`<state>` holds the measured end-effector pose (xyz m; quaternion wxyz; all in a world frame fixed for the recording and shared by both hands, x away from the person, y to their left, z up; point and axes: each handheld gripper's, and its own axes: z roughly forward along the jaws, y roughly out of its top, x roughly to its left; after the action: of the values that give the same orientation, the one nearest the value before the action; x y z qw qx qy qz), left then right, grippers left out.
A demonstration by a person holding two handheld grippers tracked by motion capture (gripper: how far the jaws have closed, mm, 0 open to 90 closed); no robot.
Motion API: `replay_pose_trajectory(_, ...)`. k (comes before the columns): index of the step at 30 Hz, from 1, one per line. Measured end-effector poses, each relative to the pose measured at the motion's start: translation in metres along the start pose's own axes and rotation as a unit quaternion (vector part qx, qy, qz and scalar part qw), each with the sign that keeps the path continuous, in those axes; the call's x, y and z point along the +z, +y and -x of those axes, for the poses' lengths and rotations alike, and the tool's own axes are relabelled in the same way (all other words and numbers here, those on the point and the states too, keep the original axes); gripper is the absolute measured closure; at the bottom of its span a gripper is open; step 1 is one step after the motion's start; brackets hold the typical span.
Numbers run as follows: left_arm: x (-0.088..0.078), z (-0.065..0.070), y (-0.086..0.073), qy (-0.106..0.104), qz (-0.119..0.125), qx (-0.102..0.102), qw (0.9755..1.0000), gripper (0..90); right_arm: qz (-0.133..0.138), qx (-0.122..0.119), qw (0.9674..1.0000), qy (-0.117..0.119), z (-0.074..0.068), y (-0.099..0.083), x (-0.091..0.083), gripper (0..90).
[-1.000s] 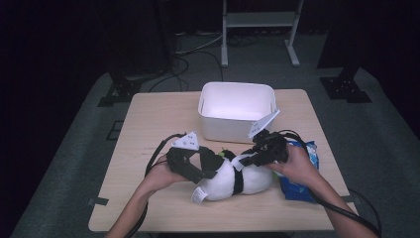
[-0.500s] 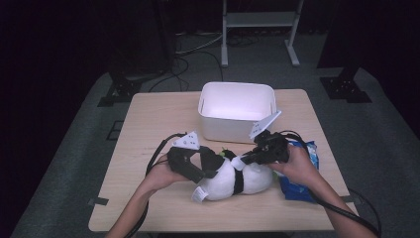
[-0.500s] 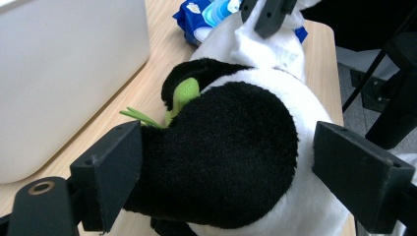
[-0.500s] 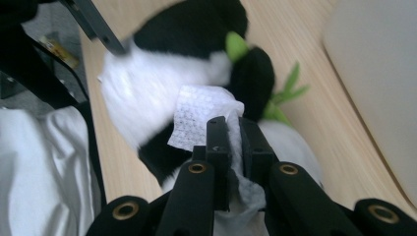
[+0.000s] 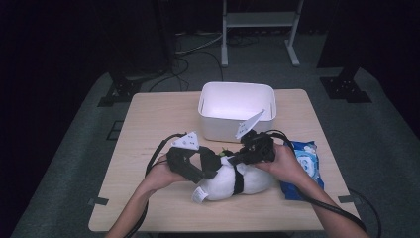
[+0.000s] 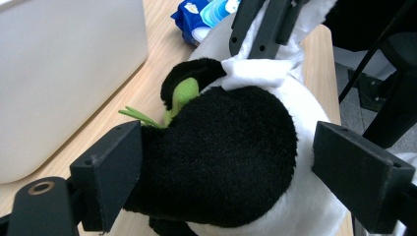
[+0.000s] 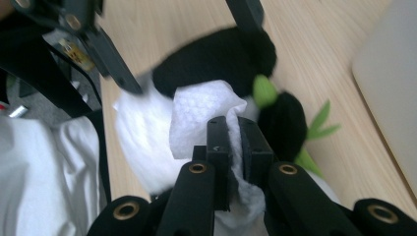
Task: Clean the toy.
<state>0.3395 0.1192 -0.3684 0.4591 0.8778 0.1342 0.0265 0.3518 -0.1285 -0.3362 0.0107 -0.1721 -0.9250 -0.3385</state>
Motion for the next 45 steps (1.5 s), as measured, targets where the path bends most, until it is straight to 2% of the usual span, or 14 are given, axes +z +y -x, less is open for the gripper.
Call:
replay_pose_trajectory(6, 0.001, -0.001, 0.000, 0.000, -0.002, -0.001, 1.0000, 12.0, -0.014, 0.008, 0.9999, -0.005, 0.001, -0.011, -0.009, 79.1)
replay_pose_trajectory(11, 0.001, 0.000, 0.001, 0.001, -0.002, -0.002, 1.0000, 11.9, -0.014, -0.005, 0.9999, -0.006, -0.002, -0.017, -0.021, 74.8)
replay_pose_trajectory(16, 0.001, 0.000, 0.001, 0.001, -0.004, 0.000, 1.0000, 12.0, -0.033, -0.046, 0.9982, -0.021, -0.009, -0.026, -0.026, 67.3)
replay_pose_trajectory(22, 0.003, 0.001, 0.003, 0.000, -0.004, 0.002, 1.0000, 12.0, -0.051, -0.089, 0.9939, -0.040, -0.016, -0.035, -0.028, 63.4)
replay_pose_trajectory(24, 0.003, 0.000, 0.003, 0.000, -0.005, 0.002, 1.0000, 12.0, -0.055, -0.100, 0.9921, -0.050, -0.017, -0.037, -0.029, 65.2)
replay_pose_trajectory(25, 0.003, 0.000, 0.003, 0.000, -0.005, 0.002, 1.0000, 12.0, -0.058, -0.101, 0.9917, -0.054, -0.018, -0.037, -0.029, 70.5)
replay_pose_trajectory(26, 0.003, 0.001, 0.003, 0.000, -0.005, 0.003, 1.0000, 12.0, -0.063, -0.096, 0.9918, -0.055, -0.018, -0.038, -0.028, 77.8)
replay_pose_trajectory(28, 0.004, 0.001, 0.003, 0.002, -0.006, 0.003, 1.0000, 11.9, -0.071, -0.074, 0.9935, -0.049, -0.017, -0.037, -0.027, 81.2)
replay_pose_trajectory(35, 0.004, 0.000, 0.002, -0.002, -0.005, -0.001, 1.0000, 11.6, -0.032, -0.053, 0.9976, -0.032, -0.014, -0.020, -0.020, 83.2)
replay_pose_trajectory(41, 0.004, -0.001, 0.002, -0.005, -0.005, 0.000, 1.0000, 11.6, 0.033, -0.038, 0.9984, -0.026, -0.007, 0.002, -0.011, 83.4)
replay_pose_trajectory(43, 0.004, -0.001, 0.002, -0.005, -0.005, 0.000, 1.0000, 11.6, 0.037, -0.039, 0.9980, -0.033, -0.006, 0.005, -0.008, 83.3)
replay_pose_trajectory(45, 0.004, -0.001, 0.002, -0.004, -0.004, 0.000, 1.0000, 11.7, 0.029, -0.041, 0.9981, -0.035, -0.004, 0.004, -0.004, 83.2)
